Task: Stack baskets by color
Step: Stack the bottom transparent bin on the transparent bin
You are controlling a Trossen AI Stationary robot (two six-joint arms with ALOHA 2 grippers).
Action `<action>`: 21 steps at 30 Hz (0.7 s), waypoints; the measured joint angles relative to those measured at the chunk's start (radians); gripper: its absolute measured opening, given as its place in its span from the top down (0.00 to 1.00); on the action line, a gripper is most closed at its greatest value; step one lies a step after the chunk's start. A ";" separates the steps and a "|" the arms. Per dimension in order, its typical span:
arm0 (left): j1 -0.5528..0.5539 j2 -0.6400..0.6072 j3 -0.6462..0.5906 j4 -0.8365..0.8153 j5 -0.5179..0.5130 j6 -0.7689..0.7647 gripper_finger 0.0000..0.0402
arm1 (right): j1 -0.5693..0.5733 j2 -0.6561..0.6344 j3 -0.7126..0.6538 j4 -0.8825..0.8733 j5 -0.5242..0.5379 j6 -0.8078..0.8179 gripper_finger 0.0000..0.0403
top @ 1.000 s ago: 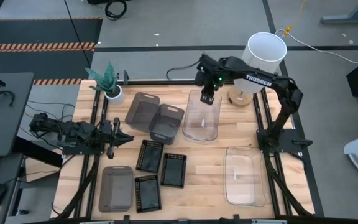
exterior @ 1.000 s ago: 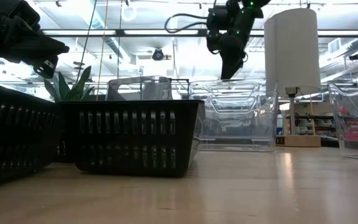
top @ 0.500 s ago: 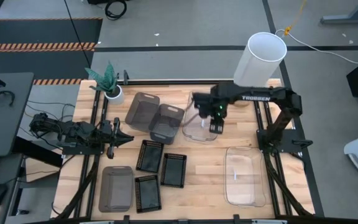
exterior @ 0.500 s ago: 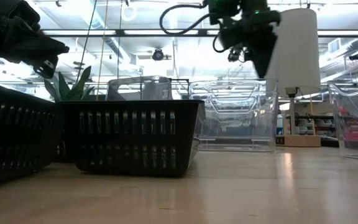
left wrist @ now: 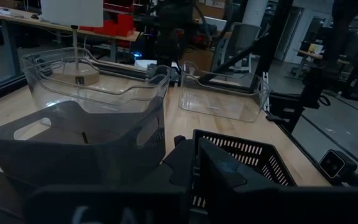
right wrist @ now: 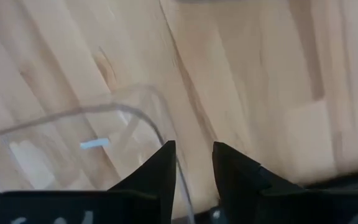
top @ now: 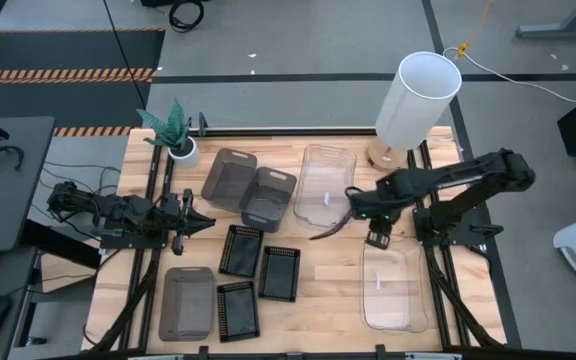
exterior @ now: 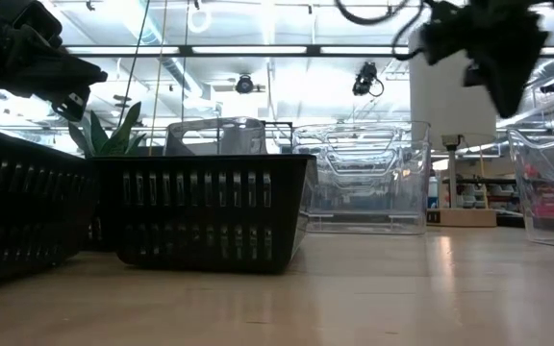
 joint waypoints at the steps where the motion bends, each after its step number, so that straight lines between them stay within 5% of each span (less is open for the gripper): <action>1: 0.000 0.000 0.000 0.000 0.000 0.000 0.92 | 0.012 -0.012 -0.016 -0.001 0.000 0.036 0.72; 11: 0.000 0.000 0.000 0.000 0.000 0.000 0.92 | 0.123 -0.086 -0.083 -0.017 0.032 0.207 0.66; 21: 0.000 0.000 0.000 0.000 0.000 -0.001 0.93 | 0.197 -0.096 -0.216 0.065 0.083 0.187 0.55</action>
